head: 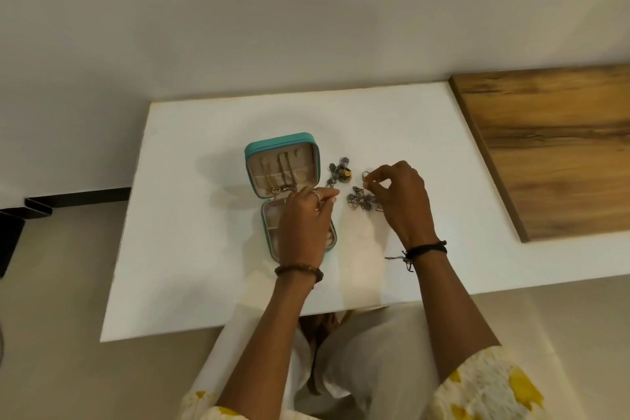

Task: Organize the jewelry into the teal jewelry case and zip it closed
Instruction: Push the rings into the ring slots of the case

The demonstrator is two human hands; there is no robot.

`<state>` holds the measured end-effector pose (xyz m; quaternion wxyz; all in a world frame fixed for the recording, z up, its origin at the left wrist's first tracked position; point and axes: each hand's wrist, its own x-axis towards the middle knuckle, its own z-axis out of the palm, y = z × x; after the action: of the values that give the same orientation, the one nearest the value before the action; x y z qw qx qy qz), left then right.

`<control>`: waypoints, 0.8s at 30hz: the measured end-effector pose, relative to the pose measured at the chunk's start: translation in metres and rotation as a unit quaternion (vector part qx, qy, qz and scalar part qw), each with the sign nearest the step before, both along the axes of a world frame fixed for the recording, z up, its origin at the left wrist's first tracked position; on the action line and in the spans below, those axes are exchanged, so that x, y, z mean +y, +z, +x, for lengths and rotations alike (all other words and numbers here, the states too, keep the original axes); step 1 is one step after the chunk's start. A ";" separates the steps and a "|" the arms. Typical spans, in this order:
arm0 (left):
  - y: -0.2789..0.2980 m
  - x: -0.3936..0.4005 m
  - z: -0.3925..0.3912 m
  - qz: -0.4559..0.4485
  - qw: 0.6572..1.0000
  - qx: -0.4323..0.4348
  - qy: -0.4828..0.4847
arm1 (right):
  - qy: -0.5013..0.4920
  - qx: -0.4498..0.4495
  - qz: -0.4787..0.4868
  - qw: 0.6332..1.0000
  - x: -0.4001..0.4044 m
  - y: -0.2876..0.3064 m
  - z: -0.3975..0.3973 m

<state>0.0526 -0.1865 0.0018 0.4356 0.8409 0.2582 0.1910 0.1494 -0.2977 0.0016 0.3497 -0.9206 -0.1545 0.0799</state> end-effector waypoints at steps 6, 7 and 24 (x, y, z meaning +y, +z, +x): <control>0.022 0.037 -0.035 -0.041 0.998 -0.037 0.009 | 0.122 0.120 0.081 0.982 0.005 0.025 -0.046; 0.024 0.040 -0.039 -0.048 0.998 -0.036 0.003 | 0.129 0.132 0.082 0.979 0.004 0.027 -0.052; 0.023 0.030 -0.054 -0.116 0.989 0.061 -0.061 | 0.060 0.260 0.220 0.938 0.007 0.030 -0.078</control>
<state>-0.0013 -0.1566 0.0246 0.5247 0.8089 0.2527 0.0813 0.0712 -0.2911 0.0319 0.5664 -0.7565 -0.1274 0.3010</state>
